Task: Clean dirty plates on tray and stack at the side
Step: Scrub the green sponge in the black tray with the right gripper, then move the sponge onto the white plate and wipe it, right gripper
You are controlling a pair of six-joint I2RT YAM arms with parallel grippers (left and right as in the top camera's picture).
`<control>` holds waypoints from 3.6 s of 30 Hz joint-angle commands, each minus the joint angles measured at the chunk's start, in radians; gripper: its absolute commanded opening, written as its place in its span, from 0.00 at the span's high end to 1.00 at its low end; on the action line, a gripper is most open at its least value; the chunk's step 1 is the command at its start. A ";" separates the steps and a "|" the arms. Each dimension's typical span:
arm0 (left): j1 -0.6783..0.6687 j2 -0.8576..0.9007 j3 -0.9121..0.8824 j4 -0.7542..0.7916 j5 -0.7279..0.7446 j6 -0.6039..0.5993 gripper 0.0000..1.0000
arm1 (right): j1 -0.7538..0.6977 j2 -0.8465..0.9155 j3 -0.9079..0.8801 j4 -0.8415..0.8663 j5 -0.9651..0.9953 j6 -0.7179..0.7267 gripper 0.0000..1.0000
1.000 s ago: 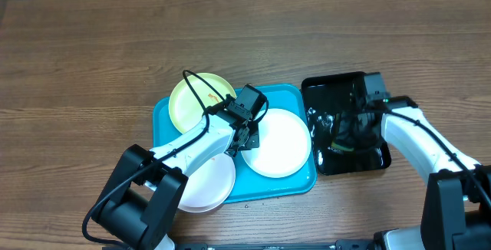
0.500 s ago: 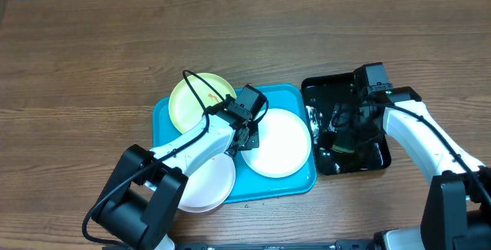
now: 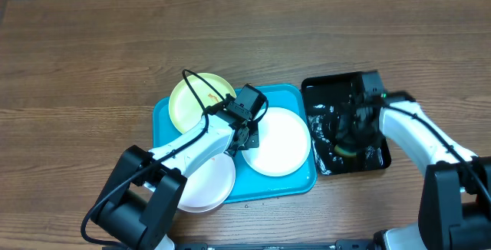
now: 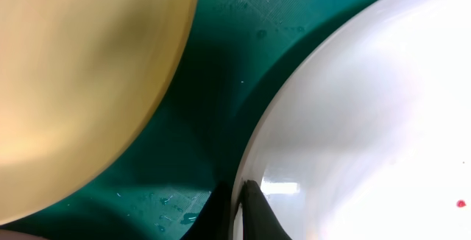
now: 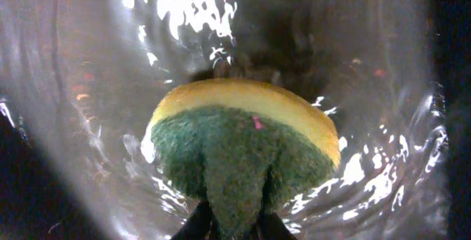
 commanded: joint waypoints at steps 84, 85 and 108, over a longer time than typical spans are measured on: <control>0.005 0.027 -0.028 -0.070 -0.077 -0.066 0.96 | 0.463 0.165 -0.002 0.433 -0.285 0.111 0.96; 0.005 0.027 -0.028 -0.070 -0.077 -0.066 0.96 | 0.463 0.167 -0.002 0.437 -0.285 0.111 0.96; 0.005 0.027 -0.028 -0.071 -0.078 -0.062 0.96 | 0.347 0.159 0.116 0.248 -0.209 0.079 0.96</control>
